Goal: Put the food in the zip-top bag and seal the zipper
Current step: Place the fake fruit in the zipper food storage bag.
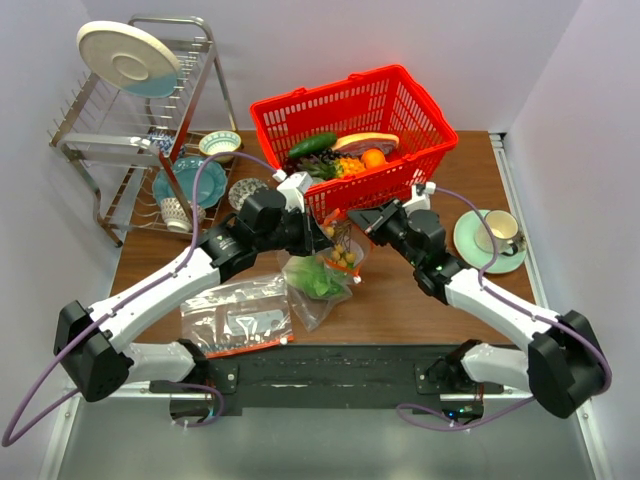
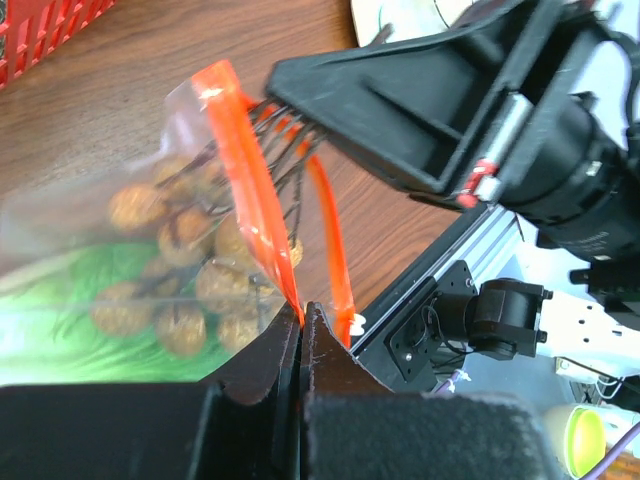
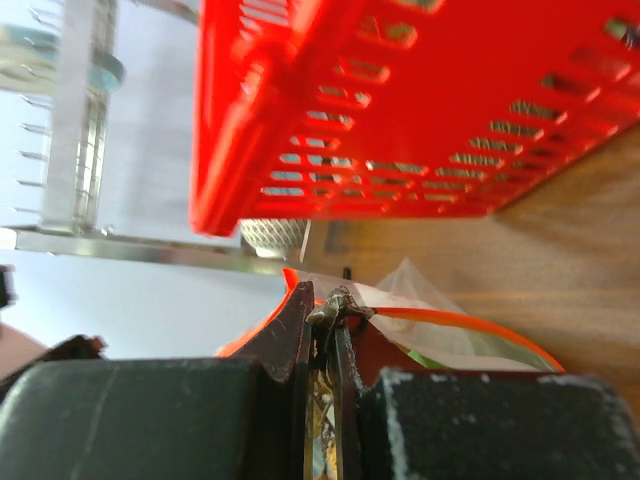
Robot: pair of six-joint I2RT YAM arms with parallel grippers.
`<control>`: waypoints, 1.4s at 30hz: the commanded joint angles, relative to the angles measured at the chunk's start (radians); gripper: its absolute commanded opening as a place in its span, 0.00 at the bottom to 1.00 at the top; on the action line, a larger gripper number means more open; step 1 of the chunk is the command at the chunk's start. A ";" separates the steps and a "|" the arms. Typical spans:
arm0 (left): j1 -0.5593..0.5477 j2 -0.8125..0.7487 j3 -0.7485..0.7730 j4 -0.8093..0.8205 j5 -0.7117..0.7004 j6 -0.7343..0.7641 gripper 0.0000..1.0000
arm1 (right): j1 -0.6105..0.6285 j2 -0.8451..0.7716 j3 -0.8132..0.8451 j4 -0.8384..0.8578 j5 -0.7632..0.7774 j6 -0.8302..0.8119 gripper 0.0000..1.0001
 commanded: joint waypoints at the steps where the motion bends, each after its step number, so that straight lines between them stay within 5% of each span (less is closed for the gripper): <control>1: 0.007 -0.014 0.052 0.050 0.011 0.012 0.00 | 0.004 -0.032 0.015 -0.035 0.067 0.010 0.00; 11: 0.002 0.039 0.029 0.020 0.005 0.063 0.00 | 0.111 0.028 0.191 -0.243 0.117 0.153 0.00; 22: 0.000 0.029 0.122 -0.004 -0.006 0.099 0.00 | 0.186 0.106 0.104 -0.165 0.159 0.192 0.00; 34: 0.000 0.007 0.104 -0.027 -0.009 0.126 0.00 | 0.197 0.085 0.094 -0.136 0.120 -0.113 0.00; 42: 0.000 0.003 0.104 -0.096 -0.088 0.155 0.00 | 0.197 -0.089 0.093 -0.228 0.090 -0.411 0.00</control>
